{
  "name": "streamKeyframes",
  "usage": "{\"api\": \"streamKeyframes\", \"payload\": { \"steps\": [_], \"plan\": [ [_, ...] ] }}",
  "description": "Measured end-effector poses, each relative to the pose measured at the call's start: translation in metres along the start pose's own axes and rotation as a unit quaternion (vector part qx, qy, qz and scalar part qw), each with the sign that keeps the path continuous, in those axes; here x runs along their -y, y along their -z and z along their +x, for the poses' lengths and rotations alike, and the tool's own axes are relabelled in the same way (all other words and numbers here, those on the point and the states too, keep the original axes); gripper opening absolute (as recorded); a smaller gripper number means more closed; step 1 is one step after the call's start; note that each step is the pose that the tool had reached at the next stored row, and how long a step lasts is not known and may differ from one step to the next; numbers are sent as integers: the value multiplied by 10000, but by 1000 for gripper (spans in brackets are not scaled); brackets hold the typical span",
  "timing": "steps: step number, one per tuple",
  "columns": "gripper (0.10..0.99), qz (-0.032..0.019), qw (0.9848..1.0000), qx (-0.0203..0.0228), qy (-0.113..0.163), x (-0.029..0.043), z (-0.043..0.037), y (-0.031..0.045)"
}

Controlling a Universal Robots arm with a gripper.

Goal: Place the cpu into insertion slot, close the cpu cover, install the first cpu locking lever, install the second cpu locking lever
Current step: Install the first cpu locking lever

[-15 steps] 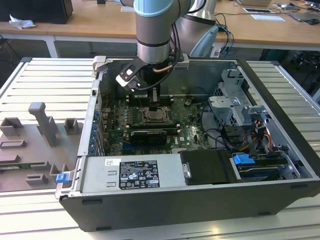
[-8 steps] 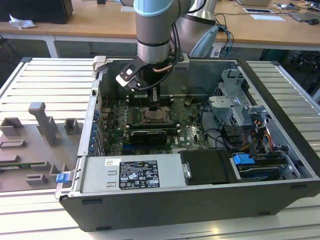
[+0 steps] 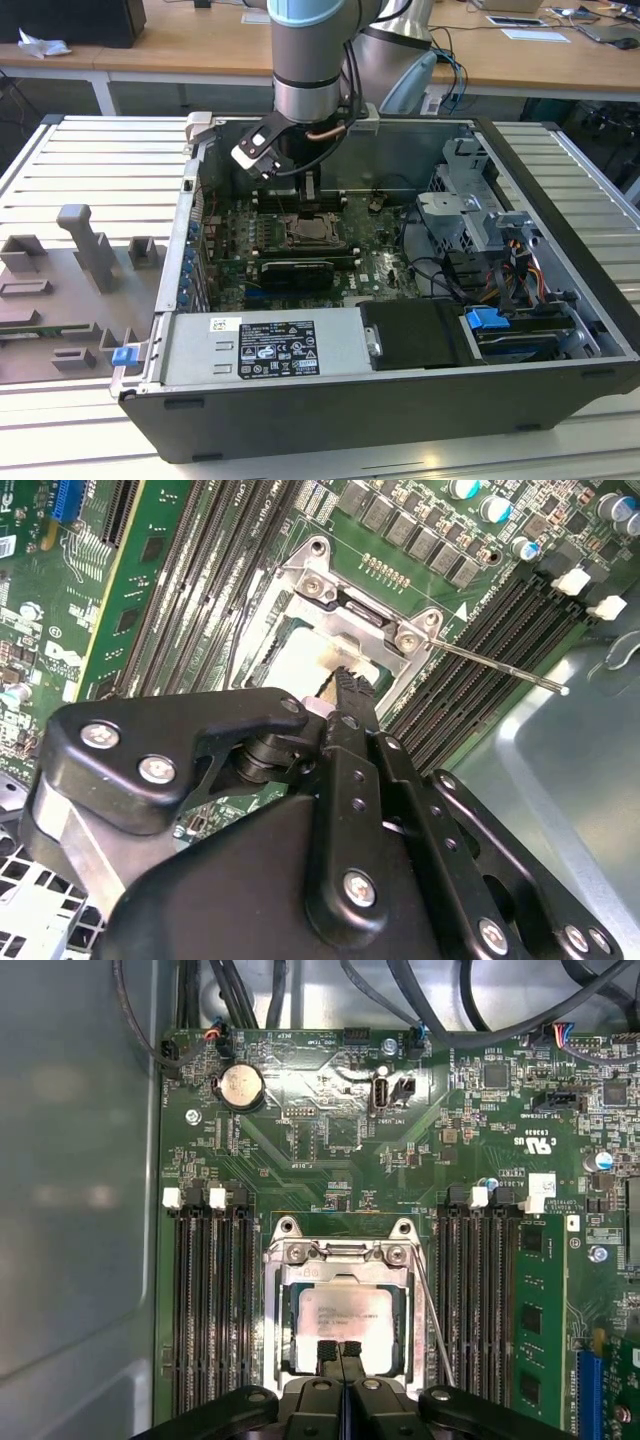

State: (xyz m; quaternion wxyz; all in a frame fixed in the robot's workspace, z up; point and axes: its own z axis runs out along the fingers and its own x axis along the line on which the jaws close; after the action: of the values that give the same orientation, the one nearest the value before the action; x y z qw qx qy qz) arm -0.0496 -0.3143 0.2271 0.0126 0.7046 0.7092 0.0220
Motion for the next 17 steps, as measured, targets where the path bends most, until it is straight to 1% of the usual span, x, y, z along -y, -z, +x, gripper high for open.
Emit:
{"api": "streamKeyframes", "payload": {
  "steps": [8, 13, 17],
  "plan": [
    [106, 0, 10000, 0, 0, -4, 1, 92],
    [106, 0, 10000, 0, -2, -7, 2, 136],
    [106, 0, 10000, 1, -16, -10, 3, 208]
  ]
}}
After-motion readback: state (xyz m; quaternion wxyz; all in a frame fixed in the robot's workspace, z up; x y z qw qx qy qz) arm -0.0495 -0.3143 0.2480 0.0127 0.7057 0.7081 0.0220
